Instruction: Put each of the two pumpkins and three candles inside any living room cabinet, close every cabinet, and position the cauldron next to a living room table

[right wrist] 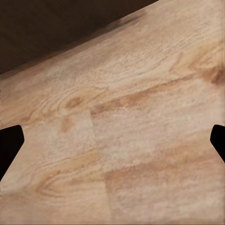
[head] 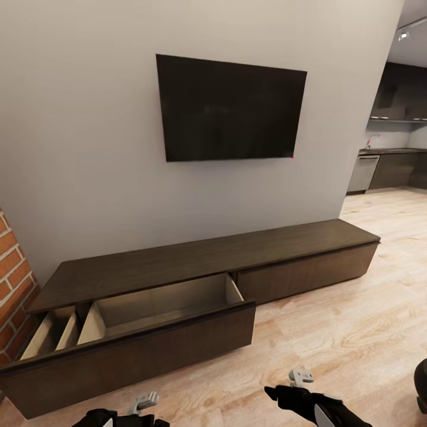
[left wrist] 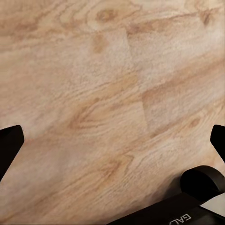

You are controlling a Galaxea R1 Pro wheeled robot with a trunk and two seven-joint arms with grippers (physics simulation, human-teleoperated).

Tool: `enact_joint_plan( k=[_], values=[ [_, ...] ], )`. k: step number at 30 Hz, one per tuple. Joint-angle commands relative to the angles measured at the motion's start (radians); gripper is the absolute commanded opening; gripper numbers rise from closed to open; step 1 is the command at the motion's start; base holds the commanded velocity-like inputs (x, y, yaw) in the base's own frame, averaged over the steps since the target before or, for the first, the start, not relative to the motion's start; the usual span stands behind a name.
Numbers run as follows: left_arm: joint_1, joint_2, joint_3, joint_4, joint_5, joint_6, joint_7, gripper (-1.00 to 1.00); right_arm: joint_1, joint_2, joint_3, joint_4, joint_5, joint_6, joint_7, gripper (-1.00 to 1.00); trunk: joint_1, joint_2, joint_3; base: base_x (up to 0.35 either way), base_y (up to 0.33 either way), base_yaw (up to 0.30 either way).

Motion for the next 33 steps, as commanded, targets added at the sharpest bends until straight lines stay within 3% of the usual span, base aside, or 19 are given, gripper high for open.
enact_joint_plan(
  k=[1,10,21,33],
  values=[
    [0.0,0.001,-0.006,0.018,0.011,-0.014,0.0,1.0,0.001,-0.001,-0.001,0.001,-0.01,0.009,0.003,1.0,-0.004,0.007,0.002,0.0,0.0,-0.003],
    [-0.001,0.001,-0.004,0.063,0.011,-0.078,0.002,1.0,0.005,-0.002,-0.001,0.019,-0.009,0.008,0.009,1.0,-0.039,0.07,0.031,0.0,0.0,-0.099],
    [-0.001,0.0,-0.004,0.084,0.014,-0.087,0.078,1.0,0.007,-0.002,0.0,0.029,-0.008,0.009,0.003,1.0,-0.081,0.147,0.072,0.0,0.0,-0.275],
    [0.0,-0.004,-0.002,0.093,0.015,-0.087,0.09,1.0,0.008,0.0,0.002,0.073,-0.008,0.01,0.002,1.0,-0.127,0.231,0.119,0.0,0.0,-0.284]
  ],
)
